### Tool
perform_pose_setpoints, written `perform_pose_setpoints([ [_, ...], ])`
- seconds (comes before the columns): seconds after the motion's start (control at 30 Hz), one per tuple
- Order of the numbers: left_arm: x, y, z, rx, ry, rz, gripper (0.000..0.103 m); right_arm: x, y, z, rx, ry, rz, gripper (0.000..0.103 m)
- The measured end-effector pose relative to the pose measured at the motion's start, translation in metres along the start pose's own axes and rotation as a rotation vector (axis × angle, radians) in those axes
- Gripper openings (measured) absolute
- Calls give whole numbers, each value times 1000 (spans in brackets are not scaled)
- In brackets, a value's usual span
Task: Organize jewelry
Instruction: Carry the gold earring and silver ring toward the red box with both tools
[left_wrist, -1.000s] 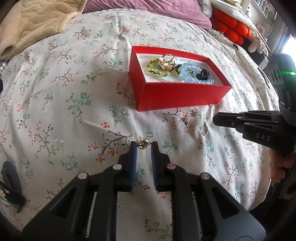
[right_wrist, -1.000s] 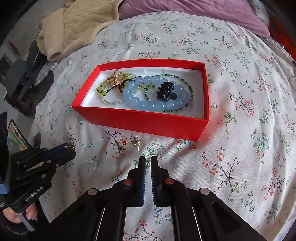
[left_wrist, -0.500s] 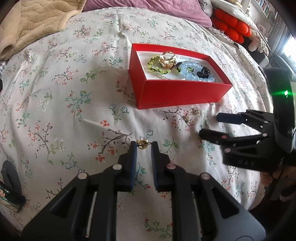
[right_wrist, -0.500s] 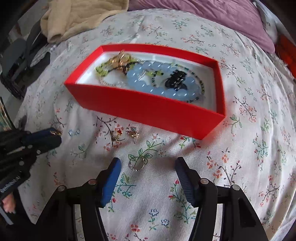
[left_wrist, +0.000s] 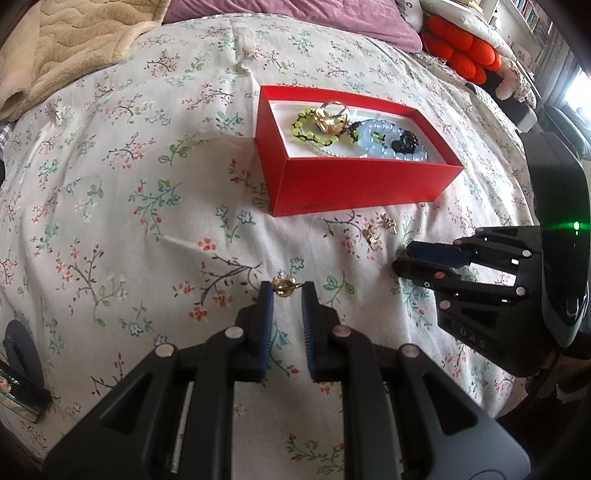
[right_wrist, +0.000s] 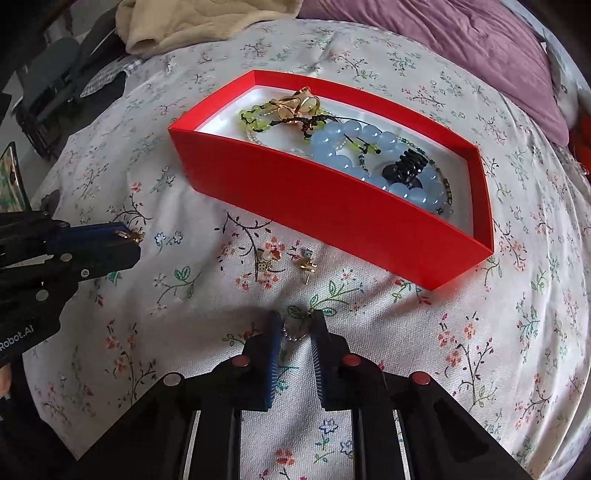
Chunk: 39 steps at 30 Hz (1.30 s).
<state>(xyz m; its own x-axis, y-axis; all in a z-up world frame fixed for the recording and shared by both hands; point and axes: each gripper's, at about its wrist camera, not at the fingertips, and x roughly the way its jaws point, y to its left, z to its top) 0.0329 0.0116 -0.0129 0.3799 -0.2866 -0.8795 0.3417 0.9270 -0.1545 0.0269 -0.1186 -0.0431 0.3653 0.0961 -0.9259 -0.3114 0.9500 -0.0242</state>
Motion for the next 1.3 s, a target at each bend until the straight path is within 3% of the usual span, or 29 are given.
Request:
perform_pose_setpoints([
  [0.1, -1, 0, 2, 0, -3, -2, 17, -4, -5, 1, 16, -3, 13, 6],
  [0.4, -4, -1, 5, -2, -13, -6, 17, -20, -25, 6, 113, -22, 113, 6],
  [0.6, -5, 0, 5, -4, -11, -8, 17, -26, -28, 6, 135, -53, 109, 8],
  [0.63, -5, 0, 5, -5, -11, -8, 17, -25, -27, 5, 133, -49, 106, 15],
  [0.73, -5, 0, 6, -7, -11, -9, 17, -16, -22, 5, 109, -8, 78, 20],
  [0.8, -6, 1, 6, -11, -13, -10, 17, -9, -18, 4, 108, 14, 67, 31],
  [0.87, -6, 2, 6, -15, -14, -12, 17, -5, -16, 3, 114, 18, 65, 60],
  [0.9, -6, 3, 6, -17, -13, -12, 17, -5, -15, 3, 113, 8, 62, 61],
  [1.1, -4, 6, 4, -13, -5, -4, 17, 2, -3, 3, 72, -5, 14, 59],
  [1.3, -4, 6, 5, -6, -4, -1, 17, 2, 9, 3, 27, -5, 37, 21],
])
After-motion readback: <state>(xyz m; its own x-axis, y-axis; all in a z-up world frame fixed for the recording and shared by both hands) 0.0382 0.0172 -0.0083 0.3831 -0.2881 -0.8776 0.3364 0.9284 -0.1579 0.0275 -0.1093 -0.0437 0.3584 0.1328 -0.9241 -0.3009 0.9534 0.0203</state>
